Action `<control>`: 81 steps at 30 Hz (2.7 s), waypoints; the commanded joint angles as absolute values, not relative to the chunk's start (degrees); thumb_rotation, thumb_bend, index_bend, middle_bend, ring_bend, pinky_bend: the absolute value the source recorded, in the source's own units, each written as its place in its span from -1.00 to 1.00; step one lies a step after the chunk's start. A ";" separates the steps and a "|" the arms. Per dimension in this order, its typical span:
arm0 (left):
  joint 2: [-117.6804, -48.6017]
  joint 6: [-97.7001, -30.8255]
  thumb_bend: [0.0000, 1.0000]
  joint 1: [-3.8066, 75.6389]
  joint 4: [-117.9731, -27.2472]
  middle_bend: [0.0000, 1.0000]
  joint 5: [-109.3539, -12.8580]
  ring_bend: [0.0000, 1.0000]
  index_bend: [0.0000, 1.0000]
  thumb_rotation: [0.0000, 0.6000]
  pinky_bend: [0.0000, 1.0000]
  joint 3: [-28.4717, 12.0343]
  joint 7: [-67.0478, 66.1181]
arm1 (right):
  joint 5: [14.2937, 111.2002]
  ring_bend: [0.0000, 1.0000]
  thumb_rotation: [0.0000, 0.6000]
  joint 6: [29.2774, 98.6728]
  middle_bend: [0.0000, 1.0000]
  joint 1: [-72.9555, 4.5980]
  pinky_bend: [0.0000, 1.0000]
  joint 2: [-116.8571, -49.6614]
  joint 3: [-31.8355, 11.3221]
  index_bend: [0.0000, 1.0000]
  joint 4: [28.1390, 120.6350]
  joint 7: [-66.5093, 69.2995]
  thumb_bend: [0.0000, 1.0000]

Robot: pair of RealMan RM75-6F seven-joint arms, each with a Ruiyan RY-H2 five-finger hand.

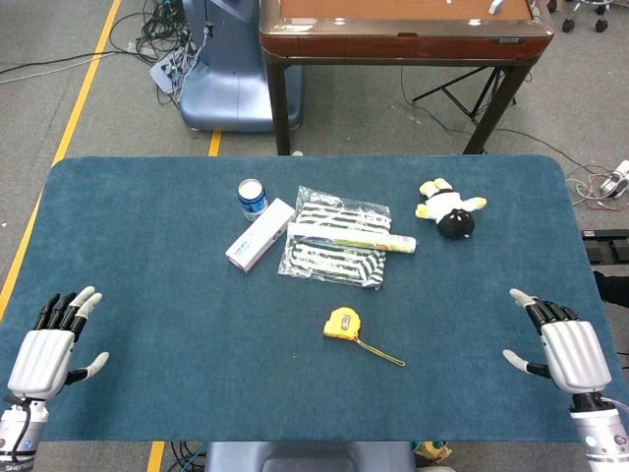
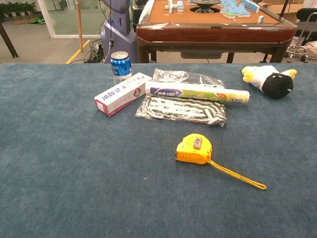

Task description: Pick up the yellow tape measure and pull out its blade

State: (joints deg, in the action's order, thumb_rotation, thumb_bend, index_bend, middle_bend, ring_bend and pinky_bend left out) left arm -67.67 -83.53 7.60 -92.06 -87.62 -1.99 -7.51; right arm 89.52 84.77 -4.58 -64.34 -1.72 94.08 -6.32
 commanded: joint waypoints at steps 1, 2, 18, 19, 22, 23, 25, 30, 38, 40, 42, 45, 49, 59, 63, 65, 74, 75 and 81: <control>-67.78 -83.59 -0.61 7.58 -91.97 -0.83 -87.54 -0.85 -0.78 1.00 -0.99 -2.00 -7.51 | 89.04 -0.36 1.00 85.05 -0.37 -4.39 -0.25 -64.33 -1.96 -0.65 94.03 -6.36 -0.77; -67.84 -83.70 -0.61 7.53 -91.92 -0.83 -87.41 -0.85 -0.78 1.00 -0.99 -2.06 -7.71 | 88.69 -0.36 1.00 85.11 -0.37 -4.29 -0.25 -64.31 -2.07 -0.65 93.97 -6.42 -0.77; -67.97 -84.12 -0.61 7.01 -92.74 -0.83 -85.15 -0.85 -0.78 1.00 -0.99 -2.75 -9.30 | 85.03 -0.36 1.00 84.97 -0.37 -3.60 -0.25 -64.37 -3.15 -0.65 94.96 -8.37 -0.77; -68.02 -83.99 -0.61 7.02 -92.87 -0.83 -85.34 -0.85 -0.78 1.00 -0.99 -2.54 -9.37 | 84.95 -0.36 1.00 84.27 -0.37 -4.00 -0.25 -64.48 -3.14 -0.65 95.74 -9.32 -0.77; -68.09 -84.24 -0.61 6.90 -93.02 -0.83 -85.74 -0.85 -0.78 1.00 -0.99 -2.32 -9.31 | 83.92 -0.36 1.00 83.23 -0.37 -4.74 -0.25 -64.72 -3.65 -0.65 98.14 -12.09 -0.77; -68.11 -84.31 -0.61 6.87 -93.03 -0.83 -85.87 -0.85 -0.78 1.00 -0.99 -2.25 -9.17 | 83.76 -0.36 1.00 83.03 -0.37 -5.07 -0.25 -65.05 -3.91 -0.65 98.91 -12.99 -0.78; -68.08 -84.40 -0.61 6.80 -93.07 -0.83 -86.11 -0.85 -0.78 1.00 -0.99 -2.11 -8.98 | 83.75 -0.36 1.00 82.72 -0.37 -5.65 -0.25 -65.78 -4.27 -0.65 99.96 -14.05 -0.78; -67.84 -85.09 -0.61 6.47 -93.17 -0.83 -86.92 -0.85 -0.78 1.00 -0.99 -1.76 -8.60 | 83.33 -0.36 1.00 79.98 -0.37 -7.90 -0.25 -67.97 -4.68 -0.65 102.52 -17.50 -0.81; -67.18 -85.92 -0.61 5.74 -93.49 -0.83 -87.76 -0.85 -0.78 1.00 -0.99 -1.06 -8.04 | 79.74 -0.36 1.00 73.63 -0.39 -12.60 -0.25 -72.40 -5.60 -0.68 105.25 -25.38 -0.92; -66.95 -86.04 -0.61 5.65 -93.63 -0.83 -87.91 -0.85 -0.78 1.00 -0.99 -1.00 -8.00 | 77.47 -0.36 1.00 71.10 -0.42 -14.51 -0.25 -74.05 -6.24 -0.73 105.63 -28.24 -0.95; -66.72 -86.42 -0.61 5.48 -93.83 -0.83 -88.22 -0.85 -0.78 1.00 -0.99 -0.95 -7.91 | 75.66 -0.37 1.00 69.20 -0.45 -16.35 -0.25 -75.84 -7.03 -0.78 105.85 -30.03 -0.99; -66.56 -87.00 -0.61 5.11 -93.91 -0.83 -88.57 -0.85 -0.78 1.00 -0.99 -0.78 -7.66 | 74.06 -0.40 1.00 67.64 -0.47 -18.50 -0.25 -78.62 -7.70 -0.80 105.34 -32.38 -1.00; -66.36 -87.48 -0.61 4.68 -93.96 -0.83 -88.85 -0.85 -0.78 1.00 -0.99 -0.53 -7.46 | 71.50 -0.43 1.00 66.04 -0.50 -20.73 -0.25 -81.87 -8.24 -0.84 104.68 -34.59 -1.00; -65.82 -87.95 -0.61 4.18 -94.17 -0.83 -89.68 -0.85 -0.78 1.00 -0.99 -0.13 -6.89 | 67.48 -0.52 1.00 65.67 -0.57 -24.78 -0.25 -89.84 -8.02 -0.89 101.58 -40.88 -1.00; -65.62 -87.85 -0.61 4.19 -94.42 -0.83 -90.03 -0.85 -0.78 1.00 -0.99 0.00 -6.68 | 66.24 -0.55 1.00 66.05 -0.59 -26.45 -0.25 -93.01 -8.32 -0.90 99.84 -43.68 -1.00; -65.51 -87.92 -0.62 4.11 -94.50 -0.83 -90.23 -0.85 -0.78 1.00 -0.99 0.10 -6.57 | 65.67 -0.55 1.00 66.09 -0.59 -27.35 -0.25 -94.62 -8.49 -0.90 98.81 -44.78 -1.00; -65.08 -88.25 -0.61 3.54 -94.45 -0.83 -90.29 -0.85 -0.78 1.00 -0.99 0.35 -6.02 | 62.59 -0.55 1.00 65.53 -0.59 -30.77 -0.25 -100.86 -9.56 -0.90 93.37 -46.94 -1.00; -65.03 -88.25 -0.61 3.50 -94.43 -0.83 -90.28 -0.85 -0.78 1.00 -0.99 0.37 -5.94 | 62.11 -0.55 1.00 65.32 -0.59 -31.06 -0.25 -101.30 -9.61 -0.90 92.92 -47.13 -1.00; -64.85 -88.46 -0.61 3.14 -94.08 -0.83 -90.19 -0.85 -0.78 1.00 -0.99 0.44 -5.38 | 60.24 -0.55 1.00 64.21 -0.60 -32.77 -0.25 -103.44 -9.33 -0.90 90.74 -47.81 -1.00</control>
State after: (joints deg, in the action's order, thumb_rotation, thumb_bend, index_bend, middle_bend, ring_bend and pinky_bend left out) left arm -64.86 -88.45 3.16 -94.11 -90.21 0.44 -5.40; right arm 60.52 64.38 -32.46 -103.05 -9.44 91.17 -47.56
